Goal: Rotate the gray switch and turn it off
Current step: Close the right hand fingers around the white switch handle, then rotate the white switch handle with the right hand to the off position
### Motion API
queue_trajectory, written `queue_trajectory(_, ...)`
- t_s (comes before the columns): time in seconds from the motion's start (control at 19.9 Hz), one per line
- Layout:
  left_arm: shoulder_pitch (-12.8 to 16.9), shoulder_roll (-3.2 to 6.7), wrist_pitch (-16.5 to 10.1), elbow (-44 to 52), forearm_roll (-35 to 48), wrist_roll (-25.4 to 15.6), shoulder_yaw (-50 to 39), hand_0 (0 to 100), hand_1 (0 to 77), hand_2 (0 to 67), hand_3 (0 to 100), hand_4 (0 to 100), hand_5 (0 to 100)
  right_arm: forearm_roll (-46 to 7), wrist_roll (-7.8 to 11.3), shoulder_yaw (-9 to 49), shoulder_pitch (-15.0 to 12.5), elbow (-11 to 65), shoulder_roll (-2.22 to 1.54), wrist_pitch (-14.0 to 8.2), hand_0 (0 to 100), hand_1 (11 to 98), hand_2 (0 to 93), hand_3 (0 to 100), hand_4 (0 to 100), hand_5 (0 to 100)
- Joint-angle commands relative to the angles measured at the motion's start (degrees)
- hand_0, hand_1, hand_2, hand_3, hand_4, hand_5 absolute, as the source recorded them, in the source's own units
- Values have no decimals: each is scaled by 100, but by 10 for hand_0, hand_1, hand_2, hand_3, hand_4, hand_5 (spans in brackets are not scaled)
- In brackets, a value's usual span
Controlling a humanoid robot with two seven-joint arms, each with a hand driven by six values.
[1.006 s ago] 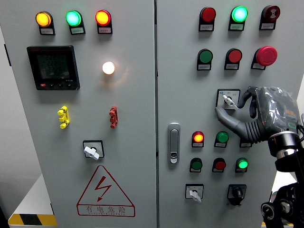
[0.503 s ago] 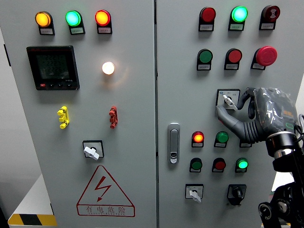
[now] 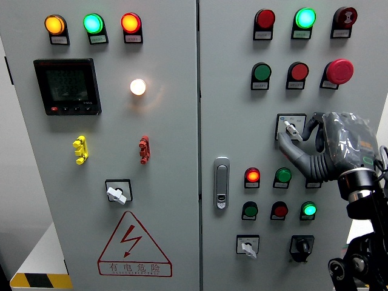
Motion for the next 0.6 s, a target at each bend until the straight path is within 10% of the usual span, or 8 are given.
queue_trajectory(0.0,0,0,0,0,1,0,2,886,0,133,187,82,109,0,-4,-4,0,-1,0,0,297,310,714,978,1000,1000)
queue_trajectory(0.55,0,0,0,0,1,0,2,886,0,133,187,82,109,0,-65,-74,0,-1,0,0,491,314,722,978,1000,1000)
